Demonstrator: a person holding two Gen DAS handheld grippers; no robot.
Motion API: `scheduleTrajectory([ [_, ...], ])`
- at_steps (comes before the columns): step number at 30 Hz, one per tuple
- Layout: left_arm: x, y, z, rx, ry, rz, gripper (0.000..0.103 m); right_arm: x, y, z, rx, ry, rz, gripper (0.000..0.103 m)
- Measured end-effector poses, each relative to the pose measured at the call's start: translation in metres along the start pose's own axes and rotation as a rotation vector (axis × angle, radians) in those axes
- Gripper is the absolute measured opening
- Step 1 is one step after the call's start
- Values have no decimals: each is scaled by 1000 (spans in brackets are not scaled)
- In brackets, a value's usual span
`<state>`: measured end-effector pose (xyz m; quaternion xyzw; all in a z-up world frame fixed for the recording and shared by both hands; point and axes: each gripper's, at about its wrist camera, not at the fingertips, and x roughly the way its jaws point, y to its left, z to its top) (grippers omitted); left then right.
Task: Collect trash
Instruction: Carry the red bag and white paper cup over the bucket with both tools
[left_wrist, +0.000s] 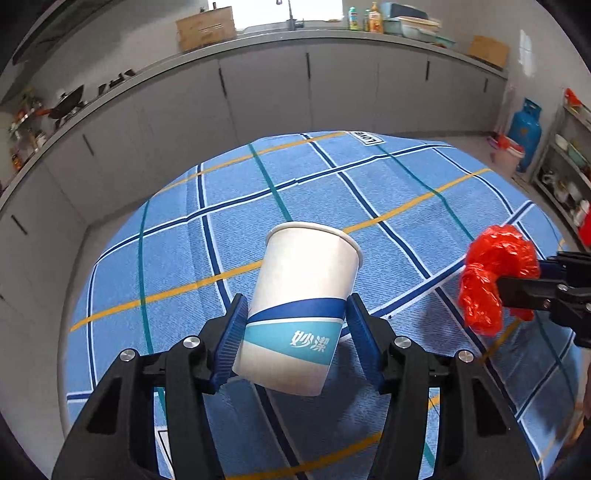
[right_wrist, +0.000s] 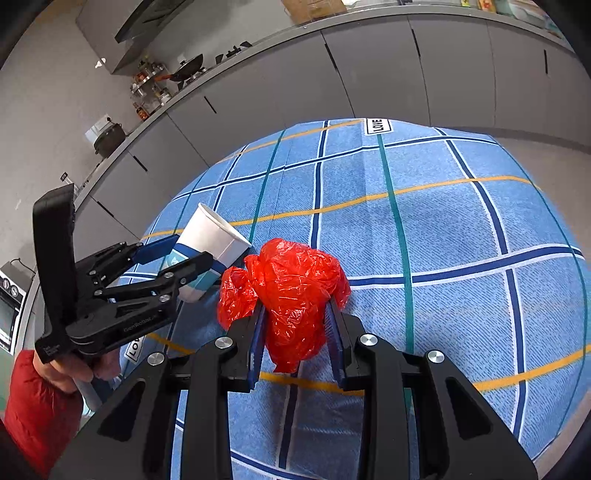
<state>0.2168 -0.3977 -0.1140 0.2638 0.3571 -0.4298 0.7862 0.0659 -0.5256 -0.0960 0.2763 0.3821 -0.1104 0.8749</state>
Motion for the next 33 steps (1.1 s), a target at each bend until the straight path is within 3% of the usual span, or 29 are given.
scheduleTrajectory([
  [7,2,-7,1,0,-16,47,54,-6,-1,-2,6,-9,-4,30],
  [13,-21,2,-13,-124,-30,81,53,-14,10,-8,-7,-36,-8,30],
  [20,-82,19,-49,-273,-83,165,53,-13,45,-23,-71,-52,-3,30],
  [33,-178,70,-145,-501,-96,352,53,12,151,-59,-205,-8,129,30],
])
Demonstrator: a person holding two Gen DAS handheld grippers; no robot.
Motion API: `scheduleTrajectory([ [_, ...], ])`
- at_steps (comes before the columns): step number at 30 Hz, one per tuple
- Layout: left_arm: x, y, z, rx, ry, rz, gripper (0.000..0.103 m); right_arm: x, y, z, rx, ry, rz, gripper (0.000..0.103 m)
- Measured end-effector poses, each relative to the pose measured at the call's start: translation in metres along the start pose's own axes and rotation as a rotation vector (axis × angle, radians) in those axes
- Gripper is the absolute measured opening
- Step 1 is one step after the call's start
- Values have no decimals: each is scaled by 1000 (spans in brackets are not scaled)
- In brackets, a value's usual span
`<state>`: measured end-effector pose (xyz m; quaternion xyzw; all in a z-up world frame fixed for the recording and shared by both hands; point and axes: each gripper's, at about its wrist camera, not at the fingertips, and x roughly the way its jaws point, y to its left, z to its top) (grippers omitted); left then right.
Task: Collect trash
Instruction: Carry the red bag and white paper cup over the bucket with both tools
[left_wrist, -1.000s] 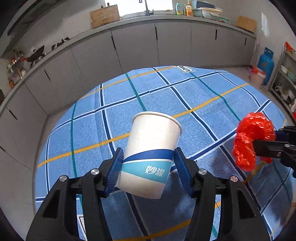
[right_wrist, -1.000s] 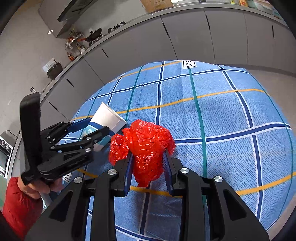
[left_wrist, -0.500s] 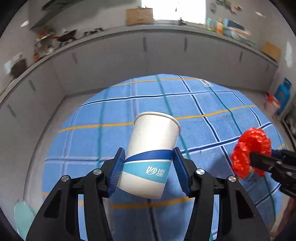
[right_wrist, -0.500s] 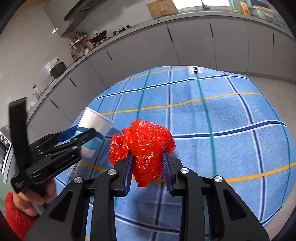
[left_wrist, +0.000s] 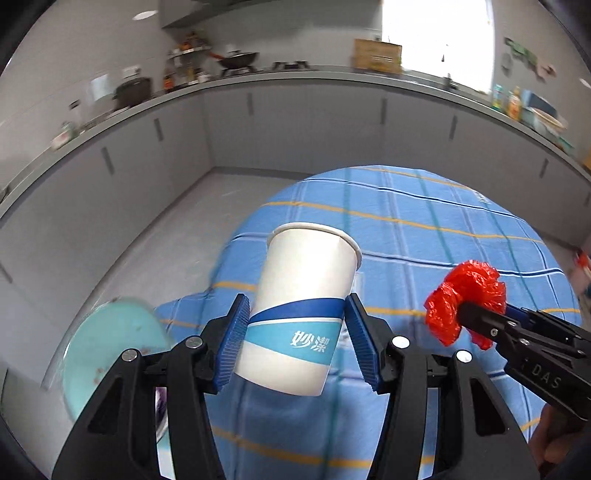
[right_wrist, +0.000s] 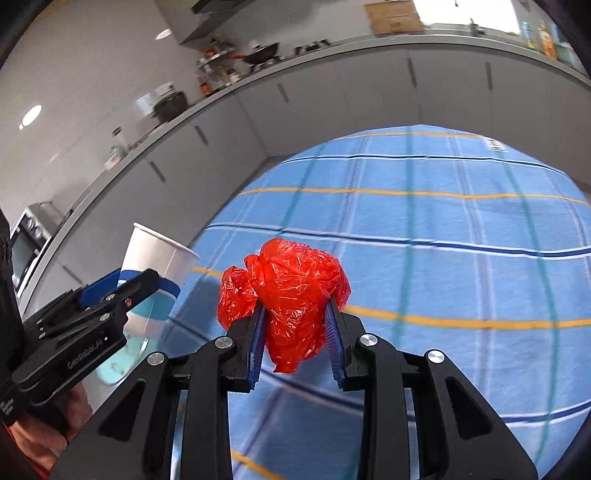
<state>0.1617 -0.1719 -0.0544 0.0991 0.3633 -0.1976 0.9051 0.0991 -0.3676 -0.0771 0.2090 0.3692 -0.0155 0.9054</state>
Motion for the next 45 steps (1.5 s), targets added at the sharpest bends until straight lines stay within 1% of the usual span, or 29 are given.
scheduleTrajectory([
  [4,-13,31,-16,-51,-1,49,54,12,36,-10,-49,23,40,30],
  [14,-39,104,-55,-178,5,155,54,36,109,-27,-147,64,116,30],
  [20,-44,141,-74,-240,23,196,54,47,150,-36,-204,80,149,31],
  [29,-43,197,-93,-357,39,271,54,62,204,-48,-289,110,193,31],
  [36,-32,216,-94,-389,59,289,54,85,233,-51,-318,129,206,32],
  [45,-9,228,-95,-413,97,301,54,115,243,-46,-312,154,179,33],
])
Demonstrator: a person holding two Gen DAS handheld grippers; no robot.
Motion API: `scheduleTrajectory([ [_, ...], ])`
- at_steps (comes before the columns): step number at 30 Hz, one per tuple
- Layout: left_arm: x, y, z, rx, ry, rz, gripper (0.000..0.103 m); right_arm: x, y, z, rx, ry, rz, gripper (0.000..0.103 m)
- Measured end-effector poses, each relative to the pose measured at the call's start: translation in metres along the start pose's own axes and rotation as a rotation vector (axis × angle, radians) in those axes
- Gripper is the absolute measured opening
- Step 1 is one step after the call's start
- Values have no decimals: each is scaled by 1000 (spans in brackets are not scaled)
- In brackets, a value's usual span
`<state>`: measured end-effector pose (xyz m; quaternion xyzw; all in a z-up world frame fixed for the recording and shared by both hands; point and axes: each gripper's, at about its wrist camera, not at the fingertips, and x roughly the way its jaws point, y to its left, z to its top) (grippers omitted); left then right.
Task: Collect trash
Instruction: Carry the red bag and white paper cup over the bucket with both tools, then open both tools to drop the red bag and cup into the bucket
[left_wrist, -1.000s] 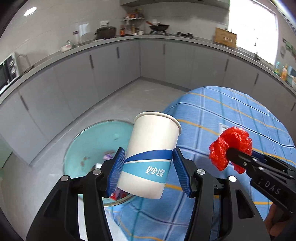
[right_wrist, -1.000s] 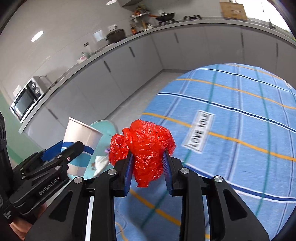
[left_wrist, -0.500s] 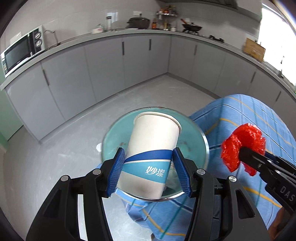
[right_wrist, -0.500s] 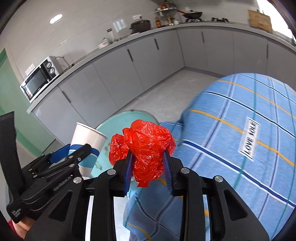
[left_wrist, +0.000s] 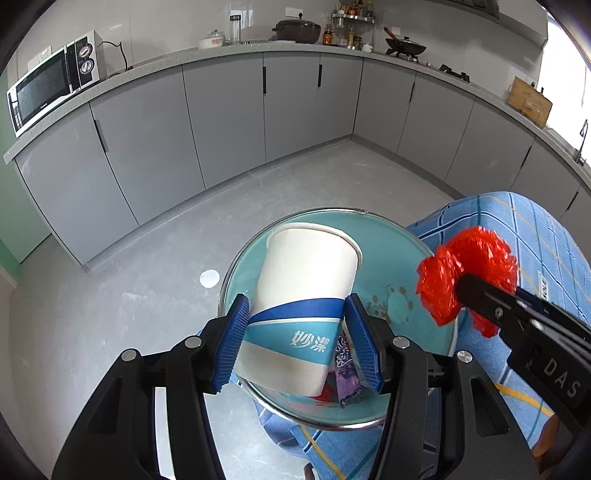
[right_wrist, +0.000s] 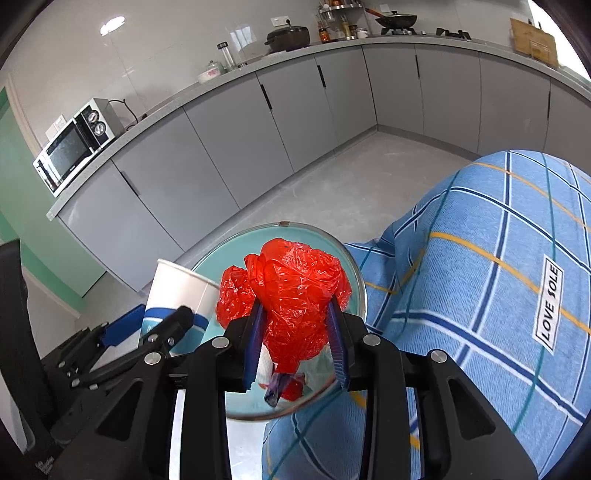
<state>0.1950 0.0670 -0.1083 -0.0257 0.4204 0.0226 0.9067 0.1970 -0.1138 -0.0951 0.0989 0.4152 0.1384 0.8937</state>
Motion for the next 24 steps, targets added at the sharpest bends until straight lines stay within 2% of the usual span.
scheduleTrajectory([
  [20,51,-1,0,-5,109,11,54,55,-1,10,19,105,-35,36],
  [24,58,1,-1,-4,128,14,55,62,-1,9,16,120,-24,44],
])
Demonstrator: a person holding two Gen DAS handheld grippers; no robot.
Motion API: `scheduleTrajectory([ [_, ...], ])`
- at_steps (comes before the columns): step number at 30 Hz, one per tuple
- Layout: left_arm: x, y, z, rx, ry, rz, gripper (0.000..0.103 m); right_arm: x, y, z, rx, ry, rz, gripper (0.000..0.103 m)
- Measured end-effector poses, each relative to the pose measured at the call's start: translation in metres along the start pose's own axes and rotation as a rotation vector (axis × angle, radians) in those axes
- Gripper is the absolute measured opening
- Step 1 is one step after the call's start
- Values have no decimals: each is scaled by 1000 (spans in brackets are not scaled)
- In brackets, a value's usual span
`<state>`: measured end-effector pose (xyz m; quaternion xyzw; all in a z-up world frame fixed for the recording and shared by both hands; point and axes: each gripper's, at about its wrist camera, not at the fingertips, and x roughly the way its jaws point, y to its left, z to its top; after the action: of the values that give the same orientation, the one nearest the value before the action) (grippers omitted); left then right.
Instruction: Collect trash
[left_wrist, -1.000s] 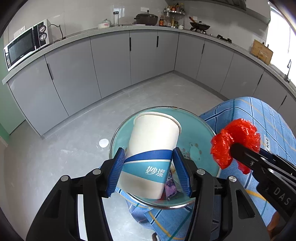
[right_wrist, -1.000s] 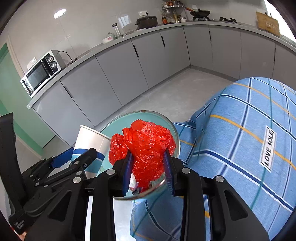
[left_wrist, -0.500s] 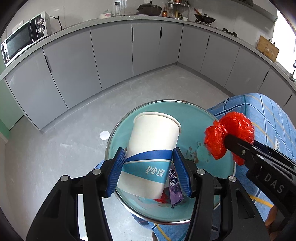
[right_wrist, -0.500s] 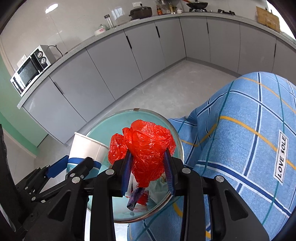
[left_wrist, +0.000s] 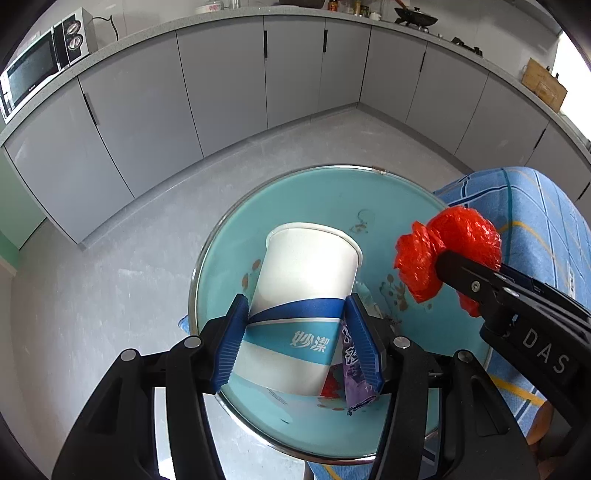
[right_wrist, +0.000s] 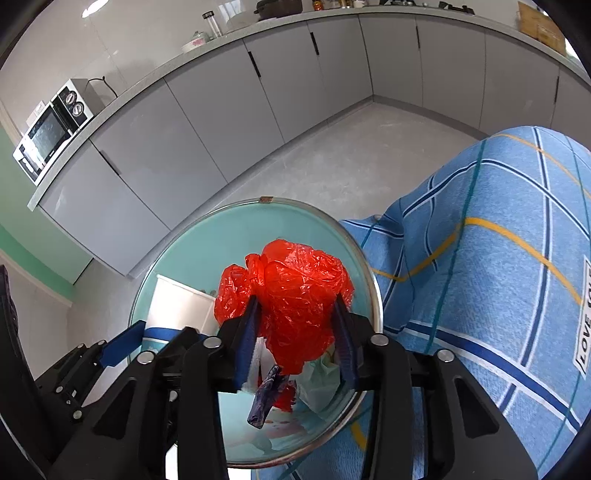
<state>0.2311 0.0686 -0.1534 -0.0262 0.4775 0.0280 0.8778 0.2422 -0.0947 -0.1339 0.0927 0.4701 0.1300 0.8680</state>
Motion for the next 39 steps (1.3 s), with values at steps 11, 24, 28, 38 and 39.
scheduleTrajectory([
  [11,5,0,-1,-4,15,13,55,-9,-5,1,12,-22,38,55],
  [24,11,-10,-3,12,35,54,58,-53,-22,-3,86,-150,-1,59],
  [28,-1,-11,-4,10,0,75,72,-61,-23,-6,91,-172,-4,64],
  [38,-62,-1,-17,-36,-181,114,93,-92,-18,-25,85,-259,40,80],
  [39,-69,1,-20,-41,-201,120,94,-94,-17,-27,84,-271,43,82],
])
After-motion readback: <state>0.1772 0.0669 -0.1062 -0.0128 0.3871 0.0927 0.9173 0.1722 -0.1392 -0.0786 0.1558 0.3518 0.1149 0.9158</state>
